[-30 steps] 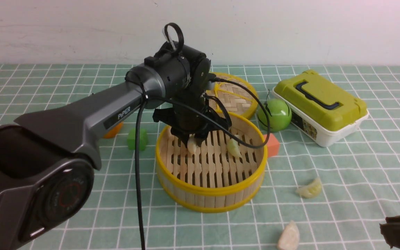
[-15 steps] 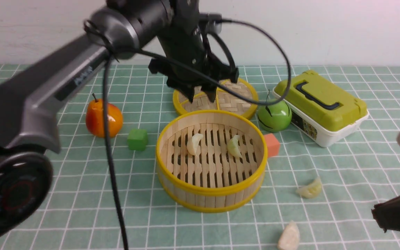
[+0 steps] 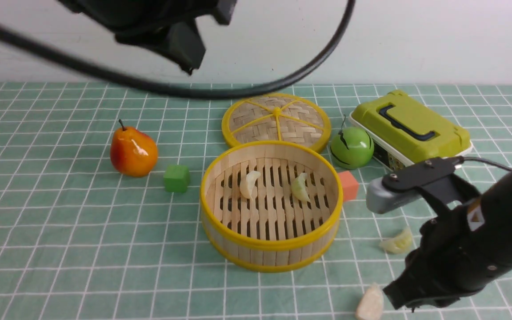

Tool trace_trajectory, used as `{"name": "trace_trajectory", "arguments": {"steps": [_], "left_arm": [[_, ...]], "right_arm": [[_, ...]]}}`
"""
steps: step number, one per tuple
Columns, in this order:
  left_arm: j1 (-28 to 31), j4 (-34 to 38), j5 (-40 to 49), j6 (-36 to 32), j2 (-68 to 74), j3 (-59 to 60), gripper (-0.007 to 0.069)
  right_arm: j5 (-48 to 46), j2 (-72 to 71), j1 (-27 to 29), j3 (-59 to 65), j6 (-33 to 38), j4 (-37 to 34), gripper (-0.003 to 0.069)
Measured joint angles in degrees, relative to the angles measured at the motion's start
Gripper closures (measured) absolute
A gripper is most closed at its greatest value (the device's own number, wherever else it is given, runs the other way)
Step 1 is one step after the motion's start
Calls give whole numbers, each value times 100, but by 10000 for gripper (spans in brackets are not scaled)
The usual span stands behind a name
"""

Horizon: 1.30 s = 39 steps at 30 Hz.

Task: Put the dumplings into the steamer on the table with the blue tablecloth.
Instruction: 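Reach for and grasp a dumpling lying on the table beside the steamer, then place the dumpling in the bamboo steamer basket with the right gripper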

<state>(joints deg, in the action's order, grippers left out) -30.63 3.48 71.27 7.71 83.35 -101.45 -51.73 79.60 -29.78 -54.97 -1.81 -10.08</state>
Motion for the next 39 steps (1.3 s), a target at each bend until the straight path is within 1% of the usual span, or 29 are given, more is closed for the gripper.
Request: {"name": "trace_trajectory", "arguments": {"steps": [1,2,4,6,9,11,13,15,18,21,22,26,28,29,33,37,39], "left_arm": [[0,-6,0,1,-161,233,638],[0,-6,0,-22,-520,788,638],[0,-6,0,-27,-925,1413,638],[0,-6,-101,-34,-1413,2162,638],[0,-6,-559,-34,-2049,3111,638],[0,-6,-837,-28,-2362,3581,638],[0,-6,-978,-23,-2582,3903,638],[0,-9,-1009,-22,-2687,4063,638],[0,-12,-1005,-22,-2739,4153,638],[0,-26,-1010,-22,-2739,4171,638],[0,-26,-1010,-22,-2739,4171,638],[0,-31,-1010,-22,-2739,4171,638],[0,-31,-999,-22,-2739,4171,638],[0,-36,-984,-22,-2739,4171,638],[0,-33,-942,-22,-2746,4171,638],[0,-40,-874,-22,-2945,4171,638],[0,-72,-765,-22,-3244,4171,638]], "right_arm": [[80,65,0,0,-96,19,580],[251,288,0,0,-303,51,537],[488,519,0,0,-603,95,465],[829,807,0,0,-1076,146,350],[1155,1153,0,0,-1510,162,199],[1255,1395,0,0,-1625,162,127],[1265,1621,0,-2,-1665,156,71],[1270,1762,0,-2,-1676,145,52],[1381,1976,0,-2,-1692,87,56],[1468,2039,0,-7,-1692,-14,115],[1477,2039,0,-7,-1692,-21,120],[1568,2050,0,-7,-1692,-100,284],[1568,2050,0,-7,-1692,-106,337],[1557,2050,0,-7,-1692,-106,350],[1539,2050,0,-13,-1692,-65,351],[1416,1970,-8,-63,-1607,188,358],[1036,1750,-8,-287,-1439,402,360]]}}
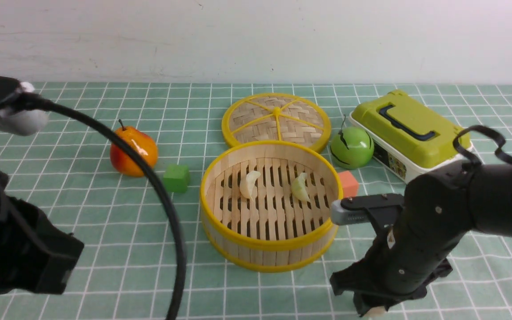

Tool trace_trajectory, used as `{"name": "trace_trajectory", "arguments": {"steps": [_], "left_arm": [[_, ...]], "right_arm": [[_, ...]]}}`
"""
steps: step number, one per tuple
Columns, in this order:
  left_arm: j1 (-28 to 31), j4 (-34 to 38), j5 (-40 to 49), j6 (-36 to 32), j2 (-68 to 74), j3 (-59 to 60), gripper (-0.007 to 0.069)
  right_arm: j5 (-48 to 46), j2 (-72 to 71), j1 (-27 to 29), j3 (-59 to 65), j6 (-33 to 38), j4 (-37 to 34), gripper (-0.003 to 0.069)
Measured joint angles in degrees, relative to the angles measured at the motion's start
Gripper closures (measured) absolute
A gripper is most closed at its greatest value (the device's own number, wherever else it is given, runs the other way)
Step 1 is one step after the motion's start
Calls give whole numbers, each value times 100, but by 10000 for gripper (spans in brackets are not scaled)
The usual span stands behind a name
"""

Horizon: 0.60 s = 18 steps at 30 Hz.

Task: Put the dumplings into the steamer on the table with the blue tablecloth.
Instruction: 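Place the dumpling in the bamboo steamer basket with the right gripper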

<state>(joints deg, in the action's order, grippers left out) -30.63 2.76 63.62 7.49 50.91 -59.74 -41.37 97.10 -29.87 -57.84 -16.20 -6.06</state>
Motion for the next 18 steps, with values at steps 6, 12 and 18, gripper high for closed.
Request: {"name": "trace_trajectory", "arguments": {"steps": [6,12,18], "left_arm": [[0,-82,140,5,-777,71,638],[0,-71,72,140,-1068,444,638],[0,-65,60,159,-1081,808,638]], "right_arm": [[-633,-357,0,-1333,864,-301,365],[-689,258,-56,-2739,1564,-912,367],[-695,1569,-237,-3715,1620,-864,368]]}}
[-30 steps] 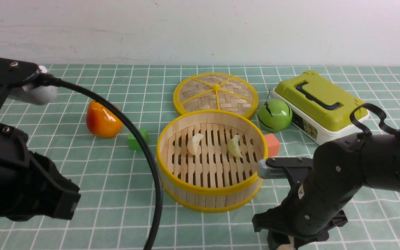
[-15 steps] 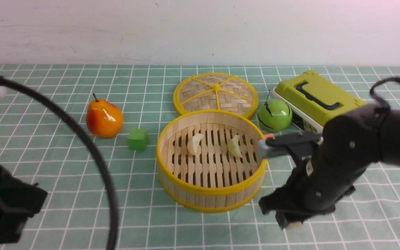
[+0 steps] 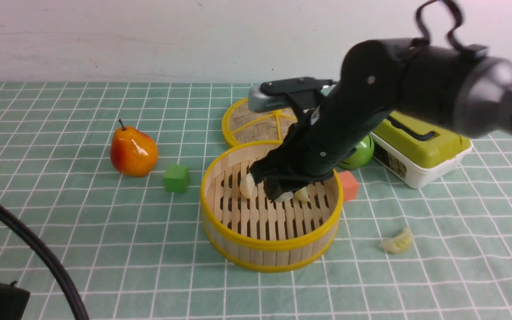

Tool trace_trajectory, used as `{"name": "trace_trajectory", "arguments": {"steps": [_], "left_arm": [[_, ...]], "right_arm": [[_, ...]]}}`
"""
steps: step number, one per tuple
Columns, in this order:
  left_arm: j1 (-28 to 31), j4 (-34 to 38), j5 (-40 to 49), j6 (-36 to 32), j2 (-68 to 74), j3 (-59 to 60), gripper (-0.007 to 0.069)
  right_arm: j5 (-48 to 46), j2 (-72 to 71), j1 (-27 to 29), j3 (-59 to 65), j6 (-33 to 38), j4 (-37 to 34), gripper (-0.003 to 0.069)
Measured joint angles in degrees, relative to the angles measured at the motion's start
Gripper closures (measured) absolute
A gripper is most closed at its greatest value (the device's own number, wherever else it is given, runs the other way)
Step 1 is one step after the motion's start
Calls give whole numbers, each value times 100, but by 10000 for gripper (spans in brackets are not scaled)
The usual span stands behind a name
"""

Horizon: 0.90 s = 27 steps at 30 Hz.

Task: Put the dumplings into the steamer on the table with the blue tablecloth.
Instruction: 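Place the dumpling in the bamboo steamer basket with the right gripper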

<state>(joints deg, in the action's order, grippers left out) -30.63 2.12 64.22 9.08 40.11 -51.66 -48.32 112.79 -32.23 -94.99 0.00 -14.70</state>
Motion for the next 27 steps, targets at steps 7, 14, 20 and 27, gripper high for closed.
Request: {"name": "trace_trajectory", "arguments": {"steps": [7,14,20,27], "left_arm": [[0,0,-18,5,0,50,638],[0,0,-25,5,0,53,634],[0,0,-19,5,0,57,627],[0,0,22,5,0,57,624]], "right_arm": [[24,977,-213,-610,0,279,368],[93,1247,-388,-739,-333,881,359],[-168,1196,-375,-804,-918,1081,176],[-1424,169,-343,-819,-272,1206,83]]}}
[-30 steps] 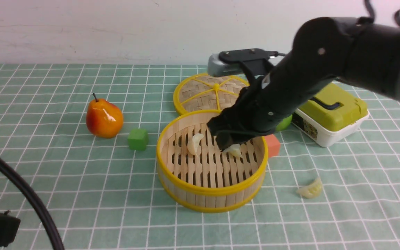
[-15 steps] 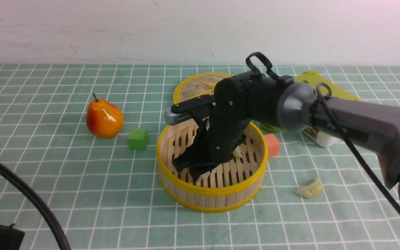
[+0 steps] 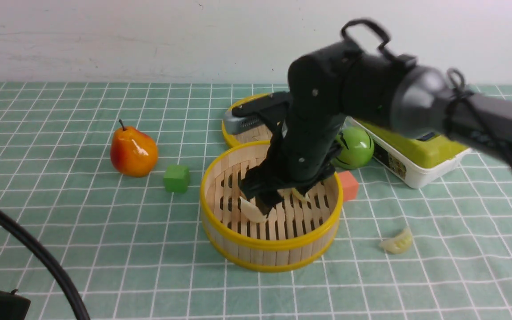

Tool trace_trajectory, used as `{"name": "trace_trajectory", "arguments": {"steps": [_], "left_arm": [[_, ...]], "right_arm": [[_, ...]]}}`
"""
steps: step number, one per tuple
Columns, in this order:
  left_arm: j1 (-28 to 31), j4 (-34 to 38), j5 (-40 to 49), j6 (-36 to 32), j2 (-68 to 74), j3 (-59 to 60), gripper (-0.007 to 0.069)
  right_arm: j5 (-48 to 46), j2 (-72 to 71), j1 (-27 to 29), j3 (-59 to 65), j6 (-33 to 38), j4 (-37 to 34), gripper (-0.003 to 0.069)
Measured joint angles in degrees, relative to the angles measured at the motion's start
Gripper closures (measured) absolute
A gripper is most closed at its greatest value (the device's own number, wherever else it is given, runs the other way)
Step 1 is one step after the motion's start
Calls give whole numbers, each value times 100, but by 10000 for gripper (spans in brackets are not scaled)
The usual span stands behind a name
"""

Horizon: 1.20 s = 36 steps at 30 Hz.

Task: Put the dumplings into the steamer on the table with the blue tablecloth.
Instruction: 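Place the dumpling in the bamboo steamer basket with the right gripper, then reach for and grasp a dumpling lying on the table beside the steamer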

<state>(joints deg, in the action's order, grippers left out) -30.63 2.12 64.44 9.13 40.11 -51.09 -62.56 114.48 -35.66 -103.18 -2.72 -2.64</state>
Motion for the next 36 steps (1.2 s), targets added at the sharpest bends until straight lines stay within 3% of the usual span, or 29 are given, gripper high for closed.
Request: {"name": "trace_trajectory", "arguments": {"steps": [8,13,20,28,36], "left_arm": [[0,5,0,0,0,0,617],[0,5,-59,0,0,0,610],[0,5,-177,0,0,0,605],[0,5,-171,0,0,0,596],[0,-1,-171,0,0,0,596]], "right_arm": [[11,-1538,534,1752,29,12,136],[745,-1990,1327,3129,-529,12,148],[1948,-1529,2186,3505,-1410,-59,148],[2602,-791,2327,3505,-1625,-645,148],[2737,-571,2327,3505,-1648,-758,184]]}}
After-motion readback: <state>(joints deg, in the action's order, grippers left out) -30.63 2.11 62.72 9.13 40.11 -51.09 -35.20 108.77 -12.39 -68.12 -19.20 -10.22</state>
